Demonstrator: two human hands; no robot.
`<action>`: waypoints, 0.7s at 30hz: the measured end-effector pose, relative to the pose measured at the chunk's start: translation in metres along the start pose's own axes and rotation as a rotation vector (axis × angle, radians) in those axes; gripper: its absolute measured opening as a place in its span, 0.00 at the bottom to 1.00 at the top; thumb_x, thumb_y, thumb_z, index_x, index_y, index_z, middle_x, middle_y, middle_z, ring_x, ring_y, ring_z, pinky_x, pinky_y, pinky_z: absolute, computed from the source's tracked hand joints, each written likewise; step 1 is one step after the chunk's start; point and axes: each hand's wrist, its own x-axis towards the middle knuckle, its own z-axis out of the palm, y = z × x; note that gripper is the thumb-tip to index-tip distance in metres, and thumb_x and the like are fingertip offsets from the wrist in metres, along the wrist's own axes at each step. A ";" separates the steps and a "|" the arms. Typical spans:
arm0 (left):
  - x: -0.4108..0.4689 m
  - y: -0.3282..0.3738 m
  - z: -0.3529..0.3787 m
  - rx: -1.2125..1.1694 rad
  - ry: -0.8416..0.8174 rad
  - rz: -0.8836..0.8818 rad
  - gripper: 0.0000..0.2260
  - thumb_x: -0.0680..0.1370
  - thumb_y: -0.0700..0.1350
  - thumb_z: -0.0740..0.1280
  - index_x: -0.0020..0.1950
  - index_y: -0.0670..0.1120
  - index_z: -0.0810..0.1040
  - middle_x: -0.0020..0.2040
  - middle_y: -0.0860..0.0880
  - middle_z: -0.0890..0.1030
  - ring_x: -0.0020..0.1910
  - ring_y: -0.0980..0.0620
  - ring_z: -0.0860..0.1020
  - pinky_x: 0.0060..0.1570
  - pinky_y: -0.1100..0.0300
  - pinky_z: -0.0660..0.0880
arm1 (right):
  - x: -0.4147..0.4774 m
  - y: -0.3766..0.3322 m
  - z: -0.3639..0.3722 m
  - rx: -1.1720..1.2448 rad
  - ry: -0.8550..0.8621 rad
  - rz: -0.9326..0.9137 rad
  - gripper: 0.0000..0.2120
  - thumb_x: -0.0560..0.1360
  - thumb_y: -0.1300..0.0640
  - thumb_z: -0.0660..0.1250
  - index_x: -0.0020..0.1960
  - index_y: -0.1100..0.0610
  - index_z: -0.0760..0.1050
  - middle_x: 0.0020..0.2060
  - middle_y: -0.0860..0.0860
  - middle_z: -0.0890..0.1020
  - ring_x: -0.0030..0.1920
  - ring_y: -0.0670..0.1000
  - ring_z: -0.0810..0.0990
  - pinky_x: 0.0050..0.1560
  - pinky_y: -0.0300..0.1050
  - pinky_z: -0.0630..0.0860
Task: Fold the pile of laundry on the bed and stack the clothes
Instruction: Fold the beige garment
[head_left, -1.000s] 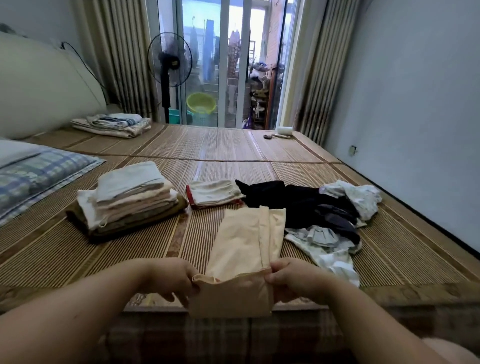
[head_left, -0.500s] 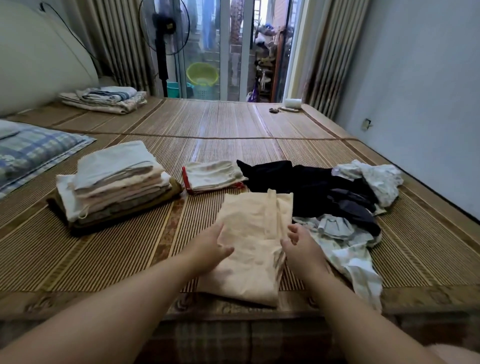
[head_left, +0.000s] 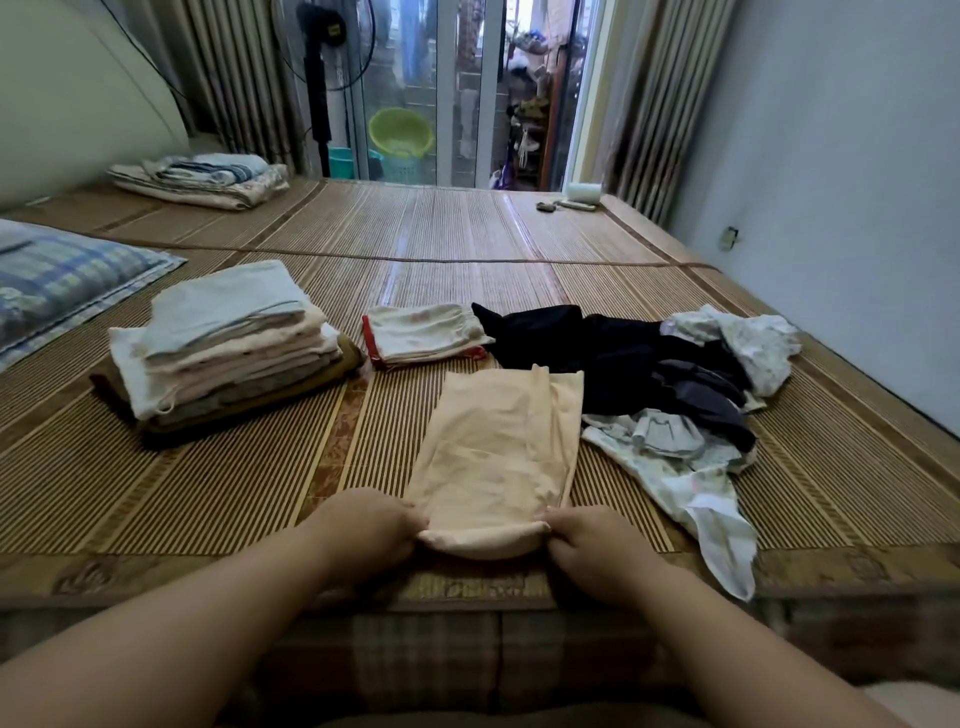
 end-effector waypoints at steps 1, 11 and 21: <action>-0.002 0.001 -0.003 -0.131 -0.012 -0.045 0.10 0.80 0.52 0.60 0.55 0.54 0.80 0.53 0.55 0.82 0.51 0.57 0.80 0.55 0.58 0.77 | -0.001 0.000 -0.007 0.094 -0.033 0.048 0.12 0.77 0.54 0.61 0.56 0.51 0.81 0.54 0.49 0.83 0.55 0.50 0.79 0.57 0.43 0.74; 0.013 -0.012 -0.051 -1.082 0.168 -0.189 0.13 0.77 0.44 0.62 0.32 0.47 0.70 0.26 0.54 0.72 0.28 0.54 0.69 0.30 0.62 0.67 | 0.022 -0.010 -0.065 0.816 -0.149 0.120 0.08 0.72 0.65 0.63 0.36 0.57 0.73 0.34 0.56 0.70 0.36 0.53 0.69 0.39 0.47 0.68; 0.086 -0.029 -0.044 -0.764 0.207 -0.659 0.31 0.79 0.62 0.61 0.74 0.43 0.65 0.66 0.44 0.74 0.65 0.44 0.72 0.62 0.50 0.70 | 0.119 0.021 -0.041 0.445 0.245 0.559 0.16 0.79 0.48 0.60 0.53 0.60 0.76 0.52 0.57 0.79 0.51 0.57 0.76 0.51 0.47 0.71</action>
